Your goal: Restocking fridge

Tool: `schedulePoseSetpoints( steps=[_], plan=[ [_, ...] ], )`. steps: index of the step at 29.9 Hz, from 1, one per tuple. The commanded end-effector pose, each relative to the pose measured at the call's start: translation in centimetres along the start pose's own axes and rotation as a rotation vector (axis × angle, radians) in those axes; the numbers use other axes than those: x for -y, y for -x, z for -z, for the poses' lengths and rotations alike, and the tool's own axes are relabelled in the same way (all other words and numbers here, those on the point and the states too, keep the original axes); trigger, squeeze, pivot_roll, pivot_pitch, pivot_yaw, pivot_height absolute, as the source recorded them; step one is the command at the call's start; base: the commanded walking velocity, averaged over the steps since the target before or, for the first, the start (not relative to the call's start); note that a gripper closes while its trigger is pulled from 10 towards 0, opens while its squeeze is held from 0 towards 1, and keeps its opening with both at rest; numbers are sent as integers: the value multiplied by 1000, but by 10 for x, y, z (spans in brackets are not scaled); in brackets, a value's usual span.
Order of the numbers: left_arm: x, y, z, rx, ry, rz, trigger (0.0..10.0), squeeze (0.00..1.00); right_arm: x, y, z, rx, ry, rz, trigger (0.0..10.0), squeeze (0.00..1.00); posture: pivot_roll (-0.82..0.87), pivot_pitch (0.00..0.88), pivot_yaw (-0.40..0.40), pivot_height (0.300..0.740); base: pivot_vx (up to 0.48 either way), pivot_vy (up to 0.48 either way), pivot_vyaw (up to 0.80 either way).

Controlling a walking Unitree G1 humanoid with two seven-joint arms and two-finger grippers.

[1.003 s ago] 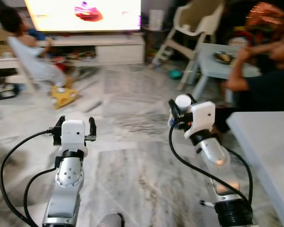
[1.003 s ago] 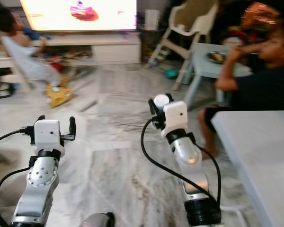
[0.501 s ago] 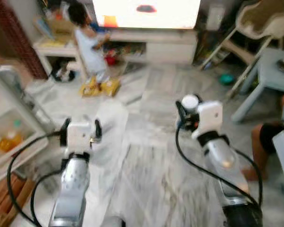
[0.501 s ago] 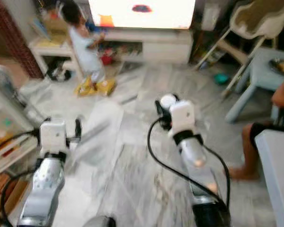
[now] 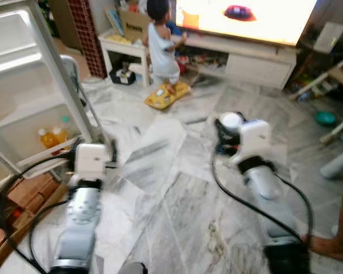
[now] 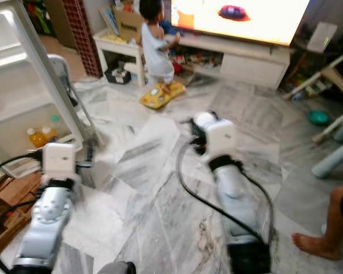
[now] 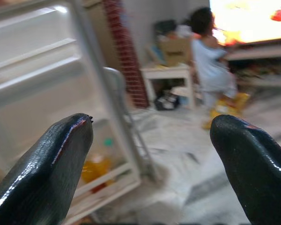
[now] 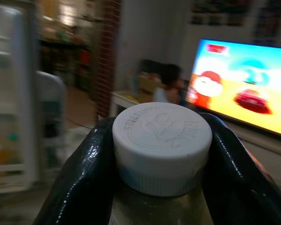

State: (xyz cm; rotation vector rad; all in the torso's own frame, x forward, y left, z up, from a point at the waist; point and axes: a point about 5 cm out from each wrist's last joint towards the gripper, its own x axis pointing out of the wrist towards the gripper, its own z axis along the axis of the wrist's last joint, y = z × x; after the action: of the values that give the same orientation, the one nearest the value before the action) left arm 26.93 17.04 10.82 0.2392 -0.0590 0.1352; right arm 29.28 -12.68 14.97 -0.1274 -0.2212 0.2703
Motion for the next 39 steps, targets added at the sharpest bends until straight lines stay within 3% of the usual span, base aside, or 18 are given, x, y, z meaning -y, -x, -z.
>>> schedulePoseSetpoints(
  steps=[1, 9, 13, 22, 30, 39],
  plan=[
    [4, 1, 0, -2, 20, 12, 10000, 0, 6, -2, -9, 37, 13, 14, 10000, 0, -37, 10, -2, 740, 0, 0, 800],
    [-3, -2, -5, 14, 18, -2, 10000, 0, 2, -6, -9, 48, -12, 19, 10000, 0, 40, 16, -3, 740, 0, 0, 796],
    [-8, 4, -7, 36, 7, -13, 10000, 0, -7, -8, -5, 39, -42, -18, 10000, 0, 75, 11, -37, 740, 0, 146, 566],
    [-2, 17, 2, 6, 11, 25, 10000, 0, -7, -12, -6, 50, -29, -31, 10000, 0, 88, 4, -38, 740, 0, 430, 304],
    [7, 13, -3, 17, 71, 123, 10000, 0, -7, -13, -5, 58, -35, -33, 10000, 0, 92, 0, -33, 740, 398, 128, 741],
    [12, 16, -2, 21, 56, 142, 10000, 0, -6, -19, -7, 73, -46, -48, 10000, 0, 102, 0, -42, 740, 468, 0, 638]
  ],
)
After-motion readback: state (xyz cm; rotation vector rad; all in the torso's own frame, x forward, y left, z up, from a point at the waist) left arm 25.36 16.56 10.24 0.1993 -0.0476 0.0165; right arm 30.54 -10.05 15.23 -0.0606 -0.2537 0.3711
